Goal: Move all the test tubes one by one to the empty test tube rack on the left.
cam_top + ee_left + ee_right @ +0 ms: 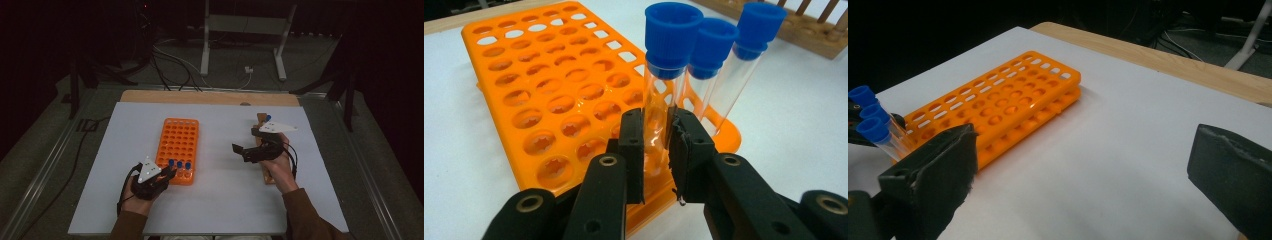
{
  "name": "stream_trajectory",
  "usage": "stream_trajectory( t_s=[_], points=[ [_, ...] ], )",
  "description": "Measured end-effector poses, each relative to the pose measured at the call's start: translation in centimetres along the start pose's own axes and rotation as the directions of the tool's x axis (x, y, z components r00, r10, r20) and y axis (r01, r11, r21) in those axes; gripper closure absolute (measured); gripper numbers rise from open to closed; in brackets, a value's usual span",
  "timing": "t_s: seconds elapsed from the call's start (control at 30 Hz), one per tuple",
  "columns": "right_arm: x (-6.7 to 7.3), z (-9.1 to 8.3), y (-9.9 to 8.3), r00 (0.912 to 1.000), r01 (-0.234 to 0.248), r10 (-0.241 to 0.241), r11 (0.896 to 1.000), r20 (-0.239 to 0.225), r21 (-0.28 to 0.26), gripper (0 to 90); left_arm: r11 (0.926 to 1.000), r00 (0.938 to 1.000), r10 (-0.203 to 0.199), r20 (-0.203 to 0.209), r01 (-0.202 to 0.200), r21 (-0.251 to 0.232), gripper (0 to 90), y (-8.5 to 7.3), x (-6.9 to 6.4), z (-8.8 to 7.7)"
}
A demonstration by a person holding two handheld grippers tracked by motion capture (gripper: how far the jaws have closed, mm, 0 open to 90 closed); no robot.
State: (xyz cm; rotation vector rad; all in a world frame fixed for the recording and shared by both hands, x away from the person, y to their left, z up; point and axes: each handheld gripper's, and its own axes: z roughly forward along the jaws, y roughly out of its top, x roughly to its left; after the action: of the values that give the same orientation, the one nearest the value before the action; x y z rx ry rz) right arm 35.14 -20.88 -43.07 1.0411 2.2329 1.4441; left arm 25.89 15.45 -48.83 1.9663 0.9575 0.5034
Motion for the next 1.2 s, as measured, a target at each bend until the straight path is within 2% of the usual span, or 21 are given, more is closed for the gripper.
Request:
stream_trajectory(
  t_s=[0.13, 0.37, 0.47, 0.8, 1.03, 1.2],
  points=[
    [-0.1, -0.1, -0.2, 1.0, -0.005, 0.005, 1.0, -0.001, 0.0, 0.1, 0.9993, 0.9999, 0.013, -0.007, -0.013, 0.035, 78.2, -0.2, -0.2, 0.4],
    [-0.3, -0.2, -0.3, 1.0, -0.008, 0.008, 1.0, 0.0, -0.005, 0.1, 0.9994, 1.0, -0.008, -0.001, 0.008, 0.033, 78.0, -0.2, 0.0, 0.3],
    [-0.3, -0.2, -0.3, 1.0, -0.009, 0.009, 1.0, 0.0, -0.005, 0.1, 0.9993, 0.9996, -0.024, 0.018, 0.024, 0.027, 75.9, -0.3, 0.1, 0.3],
    [-0.4, -0.2, -0.3, 0.9999, -0.015, 0.015, 1.0, 0.003, -0.006, 0.0, 0.9967, 0.996, -0.065, 0.061, 0.068, -0.045, 55.6, -0.1, 1.0, -0.8],
    [-0.5, -0.3, -0.3, 0.9998, -0.017, 0.017, 1.0, 0.003, -0.009, 0.1, 0.9935, 0.9939, -0.071, 0.084, 0.078, -0.082, 43.6, 0.1, 1.5, -1.4],
    [-0.6, -0.4, -0.3, 0.9998, -0.017, 0.017, 1.0, 0.005, -0.012, 0.1, 0.9897, 0.993, -0.078, 0.088, 0.088, -0.113, 30.3, 0.3, 1.7, -1.8]
  ],
)
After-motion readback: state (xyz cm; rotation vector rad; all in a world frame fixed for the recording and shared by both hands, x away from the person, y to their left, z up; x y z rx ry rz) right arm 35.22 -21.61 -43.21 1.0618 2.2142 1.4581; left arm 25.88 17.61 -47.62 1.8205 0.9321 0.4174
